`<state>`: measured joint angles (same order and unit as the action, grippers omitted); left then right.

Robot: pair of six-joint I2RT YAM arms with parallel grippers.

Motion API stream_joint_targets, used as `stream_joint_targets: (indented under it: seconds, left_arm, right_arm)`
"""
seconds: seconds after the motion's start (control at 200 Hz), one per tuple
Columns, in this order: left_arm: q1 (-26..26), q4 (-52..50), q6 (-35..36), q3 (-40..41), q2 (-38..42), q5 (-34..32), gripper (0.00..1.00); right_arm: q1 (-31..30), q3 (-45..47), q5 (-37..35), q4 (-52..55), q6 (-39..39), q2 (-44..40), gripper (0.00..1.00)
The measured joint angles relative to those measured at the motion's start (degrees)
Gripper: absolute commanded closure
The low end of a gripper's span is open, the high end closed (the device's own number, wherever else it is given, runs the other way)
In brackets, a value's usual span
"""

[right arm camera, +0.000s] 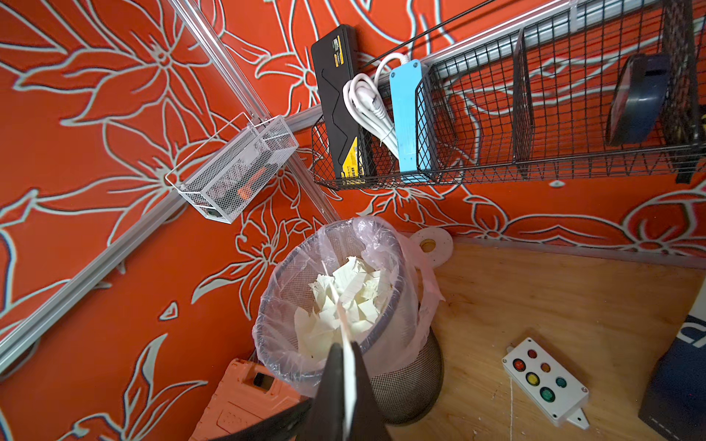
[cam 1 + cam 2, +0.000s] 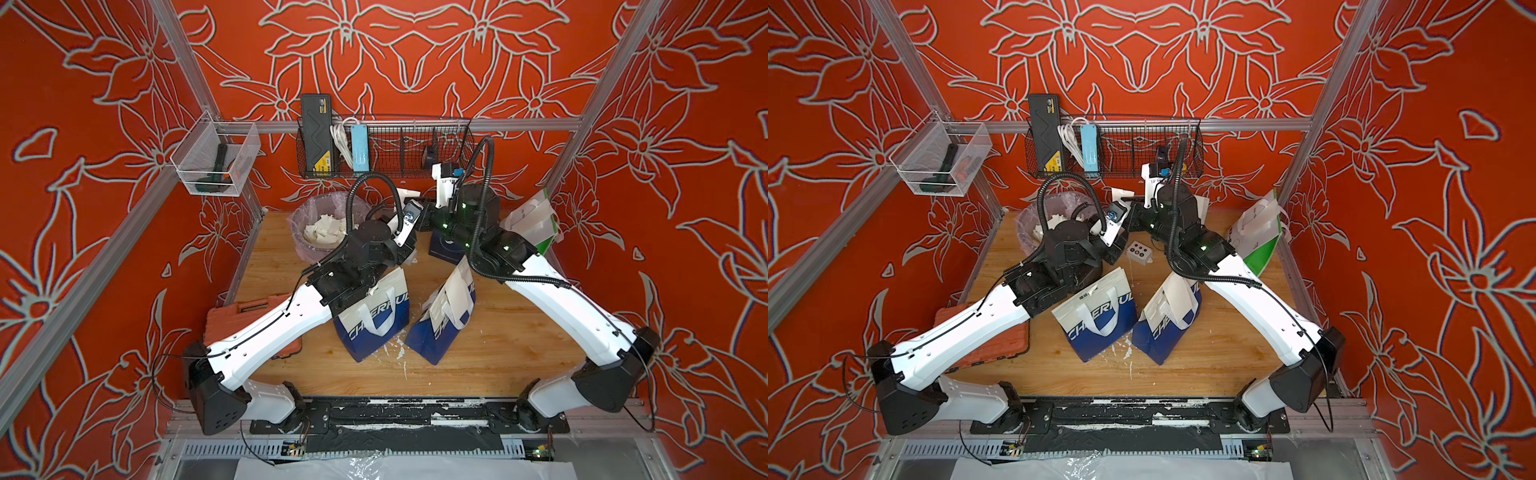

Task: Shred takeout receipts and throw away
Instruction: Shred the takeout receipt.

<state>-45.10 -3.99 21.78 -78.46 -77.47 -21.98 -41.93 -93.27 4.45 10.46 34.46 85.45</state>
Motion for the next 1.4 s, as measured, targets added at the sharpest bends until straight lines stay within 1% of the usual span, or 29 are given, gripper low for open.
stream_joint_targets:
  seconds: [0.2,0.24,0.325,0.46,0.54,0.666,0.806,0.906,1.116,1.191,1.401]
  left_arm:
    - [0.0,0.3,1.1,-0.1,-0.3,-0.7,0.77]
    - [0.0,0.3,1.2,-0.1,-0.3,-0.9,0.83]
    - [0.0,0.4,1.7,-0.1,-0.3,-1.2,1.0]
    - [0.1,0.4,1.8,-0.2,-0.2,-1.0,1.0]
    - [0.8,0.0,1.5,-0.2,0.0,0.4,1.0]
    - [3.8,-1.7,0.1,-0.2,1.3,6.9,1.0]
    - [9.2,-4.7,-2.2,-0.4,3.5,17.0,1.0]
    - [12.5,-7.5,-3.3,-1.9,4.0,22.2,1.0]
    - [16.8,-11.5,-4.5,-5.1,4.0,26.3,1.0]
    - [17.8,-12.2,-5.0,-5.5,4.0,27.4,1.0]
    - [19.8,-13.2,-5.0,-5.7,4.0,33.1,1.0]
  right_arm:
    - [-0.1,0.0,0.0,0.3,1.0,0.0,1.0]
    - [-0.1,0.0,0.0,0.4,1.0,0.0,1.0]
    - [-0.1,0.0,0.0,0.3,1.0,0.0,1.0]
    - [-0.2,0.0,0.1,0.3,0.7,0.0,1.0]
    - [-0.1,0.2,0.6,0.1,-0.7,-0.1,1.0]
    - [-0.2,1.9,2.3,-2.1,-3.6,-0.5,1.0]
    - [-0.3,4.2,5.7,-5.8,-7.3,-0.6,1.0]
    - [-0.4,6.0,7.7,-8.9,-9.6,-1.0,1.0]
    - [-0.5,8.9,10.7,-12.7,-13.4,-2.7,1.0]
    - [-0.5,9.8,10.8,-13.7,-14.1,-3.5,1.0]
    - [-0.5,10.1,9.9,-13.0,-15.0,-4.4,1.0]
